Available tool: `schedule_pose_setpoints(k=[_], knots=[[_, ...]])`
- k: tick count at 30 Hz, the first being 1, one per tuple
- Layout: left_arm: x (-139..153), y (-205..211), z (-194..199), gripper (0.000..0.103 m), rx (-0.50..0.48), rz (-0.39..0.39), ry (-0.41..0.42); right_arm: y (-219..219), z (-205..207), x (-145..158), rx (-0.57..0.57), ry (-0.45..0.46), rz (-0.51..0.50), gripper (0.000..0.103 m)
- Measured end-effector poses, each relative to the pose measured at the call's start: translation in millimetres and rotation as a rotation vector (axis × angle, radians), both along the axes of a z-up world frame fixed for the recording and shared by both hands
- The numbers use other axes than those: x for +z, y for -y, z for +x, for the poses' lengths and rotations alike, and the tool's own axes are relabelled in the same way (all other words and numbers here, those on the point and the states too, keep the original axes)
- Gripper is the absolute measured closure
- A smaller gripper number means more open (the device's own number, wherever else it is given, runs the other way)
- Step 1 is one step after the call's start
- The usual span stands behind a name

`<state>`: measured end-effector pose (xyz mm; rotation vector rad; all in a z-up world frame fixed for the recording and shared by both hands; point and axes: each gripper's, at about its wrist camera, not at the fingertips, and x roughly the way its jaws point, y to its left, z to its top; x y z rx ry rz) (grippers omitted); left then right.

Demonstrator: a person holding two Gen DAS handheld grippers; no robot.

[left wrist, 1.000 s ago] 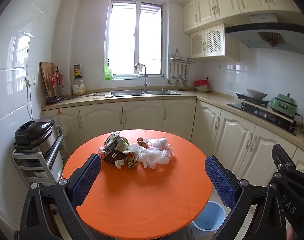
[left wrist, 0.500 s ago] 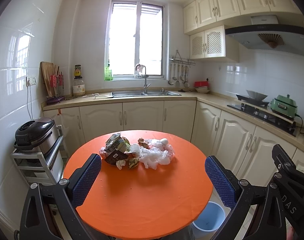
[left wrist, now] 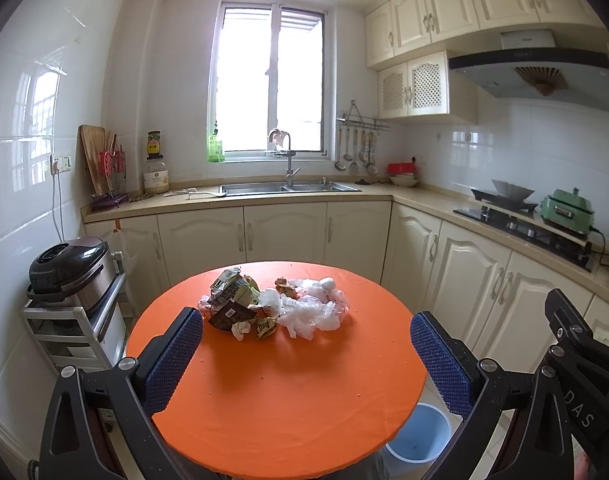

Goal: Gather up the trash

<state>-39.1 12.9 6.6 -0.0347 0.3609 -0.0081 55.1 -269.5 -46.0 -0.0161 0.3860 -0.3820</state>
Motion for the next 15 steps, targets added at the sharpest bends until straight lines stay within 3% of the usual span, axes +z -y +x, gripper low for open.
schedule_pose_setpoints(k=[15], knots=[[0.1,-1.3,1.9,0.001,-0.006,-0.002,-0.007,2.4,-2.3,2.8,-0.005,-0.008,-0.003,0.000]])
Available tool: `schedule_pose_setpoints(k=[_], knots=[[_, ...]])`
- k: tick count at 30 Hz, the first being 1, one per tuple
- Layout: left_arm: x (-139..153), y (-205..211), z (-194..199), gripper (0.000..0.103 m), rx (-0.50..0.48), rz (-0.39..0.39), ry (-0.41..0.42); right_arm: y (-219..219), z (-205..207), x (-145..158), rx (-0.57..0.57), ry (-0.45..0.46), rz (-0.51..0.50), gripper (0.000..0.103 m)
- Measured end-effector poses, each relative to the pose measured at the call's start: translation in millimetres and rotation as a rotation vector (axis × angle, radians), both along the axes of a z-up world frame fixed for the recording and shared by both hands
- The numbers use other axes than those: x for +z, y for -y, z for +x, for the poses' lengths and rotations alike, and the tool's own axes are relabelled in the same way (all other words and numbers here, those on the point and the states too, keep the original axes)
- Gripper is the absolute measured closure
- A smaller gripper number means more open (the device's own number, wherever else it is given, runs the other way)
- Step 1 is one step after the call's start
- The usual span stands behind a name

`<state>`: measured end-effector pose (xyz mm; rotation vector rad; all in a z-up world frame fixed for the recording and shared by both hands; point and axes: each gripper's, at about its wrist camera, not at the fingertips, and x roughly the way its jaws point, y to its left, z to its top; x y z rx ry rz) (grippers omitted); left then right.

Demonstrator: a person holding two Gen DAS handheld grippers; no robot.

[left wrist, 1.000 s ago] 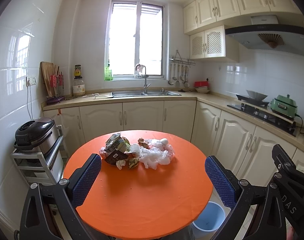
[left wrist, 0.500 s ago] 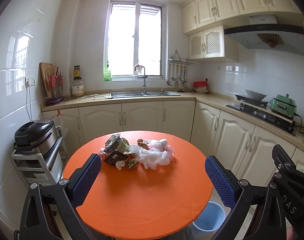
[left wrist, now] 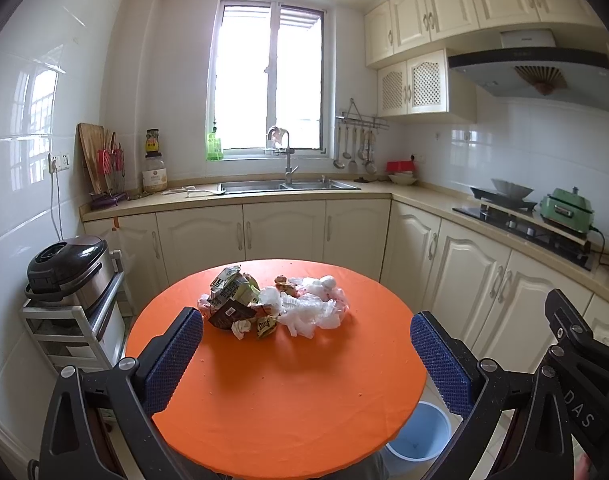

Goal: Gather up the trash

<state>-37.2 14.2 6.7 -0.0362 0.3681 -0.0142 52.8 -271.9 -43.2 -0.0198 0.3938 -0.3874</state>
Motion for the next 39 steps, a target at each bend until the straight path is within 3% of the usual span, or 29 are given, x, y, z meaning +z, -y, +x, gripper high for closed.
schedule_pose_setpoints(k=[19,31,39], knots=[[-4,-12,18,0.001,0.004,-0.005,-0.039,-12,16,-6,0.003,-0.035,0.011,0.000],[-12,-57,85,0.001,0.072,-0.041,-0.193,-60,74,-32,0.090,-0.150,0.021,0.000],[-39,-94,151,0.001,0.133,-0.060,-0.350,-96,131,-68,0.191,-0.285,0.067,0.000]])
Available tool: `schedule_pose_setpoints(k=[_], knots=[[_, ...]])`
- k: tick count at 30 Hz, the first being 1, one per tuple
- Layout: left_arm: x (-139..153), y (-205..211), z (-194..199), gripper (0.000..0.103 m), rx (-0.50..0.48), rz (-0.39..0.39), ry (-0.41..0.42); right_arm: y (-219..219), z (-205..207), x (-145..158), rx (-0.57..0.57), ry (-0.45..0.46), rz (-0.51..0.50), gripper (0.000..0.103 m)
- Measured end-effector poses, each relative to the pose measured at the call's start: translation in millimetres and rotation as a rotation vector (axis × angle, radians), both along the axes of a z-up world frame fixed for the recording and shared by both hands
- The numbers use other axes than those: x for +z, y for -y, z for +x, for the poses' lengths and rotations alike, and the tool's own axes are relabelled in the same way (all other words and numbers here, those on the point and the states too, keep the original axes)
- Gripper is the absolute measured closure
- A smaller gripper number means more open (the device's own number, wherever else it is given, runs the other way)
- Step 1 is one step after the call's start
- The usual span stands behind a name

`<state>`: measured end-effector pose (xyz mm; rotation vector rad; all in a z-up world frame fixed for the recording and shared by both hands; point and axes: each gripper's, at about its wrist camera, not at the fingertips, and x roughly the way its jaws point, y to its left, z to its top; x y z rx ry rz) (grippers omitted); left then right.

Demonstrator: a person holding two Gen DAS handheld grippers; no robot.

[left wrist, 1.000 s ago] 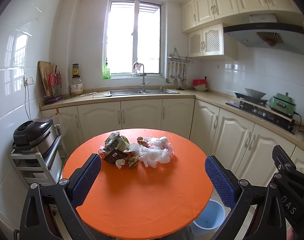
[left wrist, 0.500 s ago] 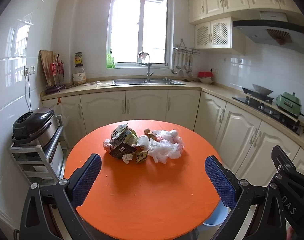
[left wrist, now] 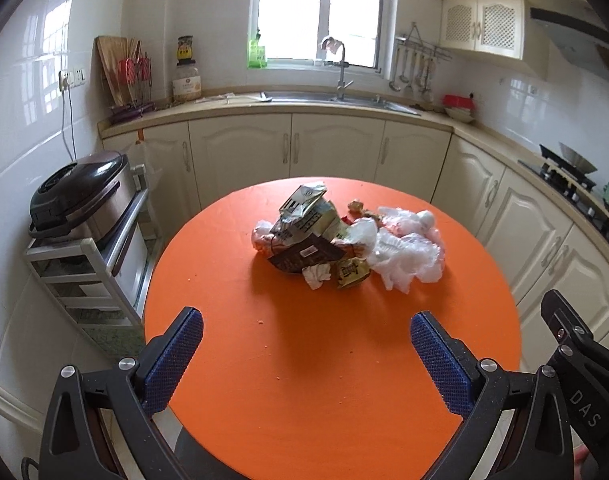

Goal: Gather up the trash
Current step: 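Reach the right gripper into the trash pile and grasp a clear plastic bag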

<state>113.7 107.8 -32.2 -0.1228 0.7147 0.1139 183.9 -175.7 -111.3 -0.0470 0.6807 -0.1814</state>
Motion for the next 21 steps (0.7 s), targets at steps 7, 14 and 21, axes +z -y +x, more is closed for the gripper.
schedule_pose_setpoints(k=[7,14,21], knots=[[-30,-36,66,0.001,0.024,-0.047,-0.138,-27,58,-33,0.068,-0.113,0.047,0.000],[-50,-72,126,0.001,0.053,-0.118,-0.195,-39,129,-70,0.061,-0.244,0.083,0.000],[-63,-89,162,0.001,0.021,-0.189,-0.155,-56,183,-97,0.105,-0.328,0.095,0.001]])
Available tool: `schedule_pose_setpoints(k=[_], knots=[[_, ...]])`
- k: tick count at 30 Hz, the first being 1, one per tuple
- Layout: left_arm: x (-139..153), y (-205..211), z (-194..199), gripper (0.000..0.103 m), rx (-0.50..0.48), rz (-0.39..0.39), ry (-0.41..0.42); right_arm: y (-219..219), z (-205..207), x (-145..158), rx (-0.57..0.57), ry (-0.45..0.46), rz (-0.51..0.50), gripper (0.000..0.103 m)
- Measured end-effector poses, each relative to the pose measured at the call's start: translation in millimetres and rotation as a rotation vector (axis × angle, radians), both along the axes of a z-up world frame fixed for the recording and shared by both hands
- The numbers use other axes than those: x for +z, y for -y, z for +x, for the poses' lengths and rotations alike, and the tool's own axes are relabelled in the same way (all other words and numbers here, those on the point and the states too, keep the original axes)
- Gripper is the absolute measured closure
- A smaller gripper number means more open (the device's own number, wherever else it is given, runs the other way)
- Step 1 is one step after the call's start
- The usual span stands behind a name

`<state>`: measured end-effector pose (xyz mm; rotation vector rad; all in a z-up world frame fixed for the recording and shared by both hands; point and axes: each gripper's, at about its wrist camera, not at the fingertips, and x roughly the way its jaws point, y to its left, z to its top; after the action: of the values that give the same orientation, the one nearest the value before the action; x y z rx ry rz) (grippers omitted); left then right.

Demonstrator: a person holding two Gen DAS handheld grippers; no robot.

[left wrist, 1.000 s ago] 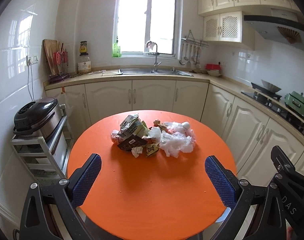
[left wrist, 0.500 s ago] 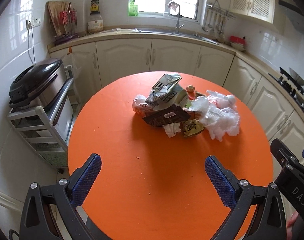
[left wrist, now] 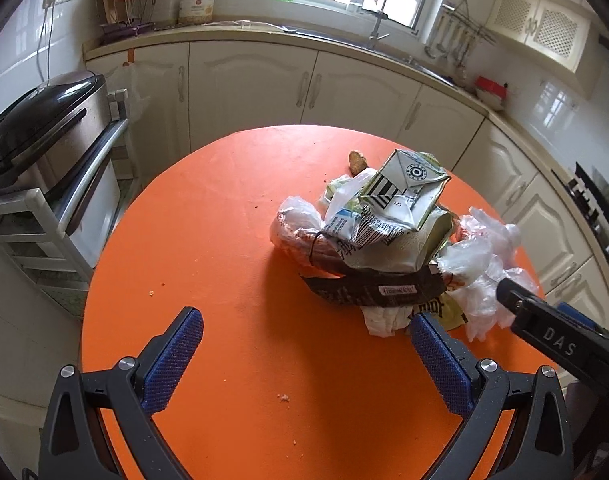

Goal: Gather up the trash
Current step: 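Reach the right gripper into the trash pile and grasp a clear plastic bag, then lift the clear plastic bag with the right gripper and carry it toward the blue bucket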

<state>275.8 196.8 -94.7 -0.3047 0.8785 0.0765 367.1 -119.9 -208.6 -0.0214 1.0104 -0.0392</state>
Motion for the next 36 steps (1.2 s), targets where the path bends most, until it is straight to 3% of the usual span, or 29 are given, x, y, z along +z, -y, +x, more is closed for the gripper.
schedule_pose_setpoints(k=[1,3,4,5,6,8,12,19,24,26,32,36], knots=[[-3,0,4,0.001,-0.005,0.001,0.001,-4,4,-5,0.018,-0.014,-0.003,0.005],[-9,2,7,0.001,-0.018,0.003,-0.001,-9,11,-16,0.051,-0.061,0.001,0.027],[-12,4,9,0.001,-0.024,0.002,-0.002,-9,12,-21,0.051,-0.085,0.015,0.046],[-13,4,9,0.001,-0.030,0.002,-0.005,-7,12,-23,0.054,-0.101,0.059,0.056],[-15,4,10,0.001,-0.036,0.005,-0.007,-2,11,-23,0.053,-0.102,0.103,0.060],[-18,4,11,0.001,-0.034,0.008,-0.011,4,5,-17,0.035,-0.069,0.099,0.062],[-20,7,10,0.001,-0.030,-0.004,-0.026,13,-16,0,0.068,-0.004,0.090,0.062],[-18,14,-15,0.001,-0.028,-0.032,-0.044,20,-74,12,0.190,-0.011,0.109,0.062],[-15,16,-39,0.001,-0.033,-0.035,-0.054,18,-100,-12,0.189,-0.110,0.059,0.045],[-13,15,-47,0.001,-0.037,-0.036,-0.060,27,-107,-21,0.166,-0.138,0.056,0.016],[-6,11,-59,0.001,-0.037,-0.049,-0.064,34,-109,-26,0.108,-0.121,0.112,0.014],[-2,11,-61,0.001,-0.041,-0.044,-0.062,21,-103,-44,0.120,-0.167,0.075,0.015]])
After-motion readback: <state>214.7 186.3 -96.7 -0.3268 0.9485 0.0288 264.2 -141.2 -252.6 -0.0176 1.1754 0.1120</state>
